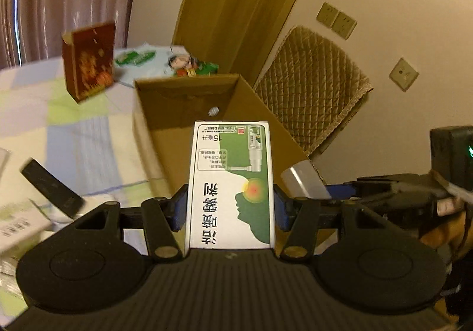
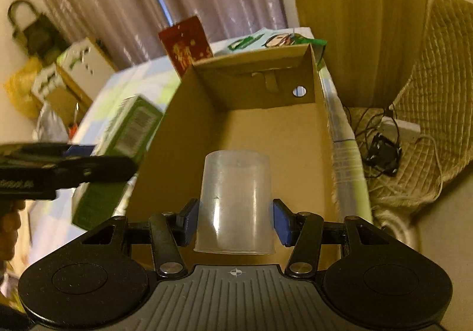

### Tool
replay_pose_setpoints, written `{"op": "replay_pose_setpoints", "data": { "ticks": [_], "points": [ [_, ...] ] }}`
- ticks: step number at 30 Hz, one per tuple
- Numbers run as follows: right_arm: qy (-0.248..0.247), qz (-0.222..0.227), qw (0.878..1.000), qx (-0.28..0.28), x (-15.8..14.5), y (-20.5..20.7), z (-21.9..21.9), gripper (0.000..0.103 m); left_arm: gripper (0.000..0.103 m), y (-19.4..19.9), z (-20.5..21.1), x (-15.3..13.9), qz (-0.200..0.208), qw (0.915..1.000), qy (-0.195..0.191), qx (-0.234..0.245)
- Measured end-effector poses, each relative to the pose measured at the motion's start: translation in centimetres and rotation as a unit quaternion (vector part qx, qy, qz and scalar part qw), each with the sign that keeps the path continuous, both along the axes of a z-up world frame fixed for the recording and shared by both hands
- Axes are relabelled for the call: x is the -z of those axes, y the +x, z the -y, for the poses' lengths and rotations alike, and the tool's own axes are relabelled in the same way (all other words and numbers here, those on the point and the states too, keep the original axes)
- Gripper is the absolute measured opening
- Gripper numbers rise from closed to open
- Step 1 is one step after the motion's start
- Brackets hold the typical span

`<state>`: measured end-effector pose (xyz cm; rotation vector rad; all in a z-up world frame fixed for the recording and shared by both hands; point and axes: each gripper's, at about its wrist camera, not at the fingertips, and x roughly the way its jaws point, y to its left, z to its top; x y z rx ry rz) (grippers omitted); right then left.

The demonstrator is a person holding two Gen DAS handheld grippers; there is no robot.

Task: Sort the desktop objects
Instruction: 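Carry the cup with the right gripper while the left carries the spray box over the cardboard box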

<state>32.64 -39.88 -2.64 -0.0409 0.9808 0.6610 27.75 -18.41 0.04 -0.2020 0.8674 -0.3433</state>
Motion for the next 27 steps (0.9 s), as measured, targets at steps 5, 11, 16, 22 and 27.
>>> {"op": "replay_pose_setpoints", "data": {
  "ticks": [5, 11, 16, 22, 27],
  "points": [
    [-0.074, 0.024, 0.991, -0.105, 1.6, 1.3, -1.0, 0.052, 0.051, 2.8, 2.6, 2.2, -0.03, 0.9992, 0.027, 0.001],
    [-0.153, 0.028, 0.968, -0.197, 4.1, 1.8, -2.5, 0.052, 0.051, 3.9, 4.4, 4.8, -0.077, 0.9939, 0.079, -0.003],
    [-0.156, 0.028, 0.964, -0.215, 4.9, 1.2, -2.3, 0.052, 0.051, 3.8, 5.4, 7.1, -0.115, 0.9891, 0.086, -0.032],
    [-0.173, 0.027, 0.946, -0.272, 5.3, 1.6, -2.6, 0.052, 0.051, 3.9, 7.0, 7.7, -0.12, 0.9855, 0.119, -0.011],
    [-0.193, 0.021, 0.932, -0.307, 5.8, 3.0, -3.3, 0.052, 0.051, 3.8, 7.7, 8.1, -0.113, 0.9813, 0.156, 0.004]
  ]
}}
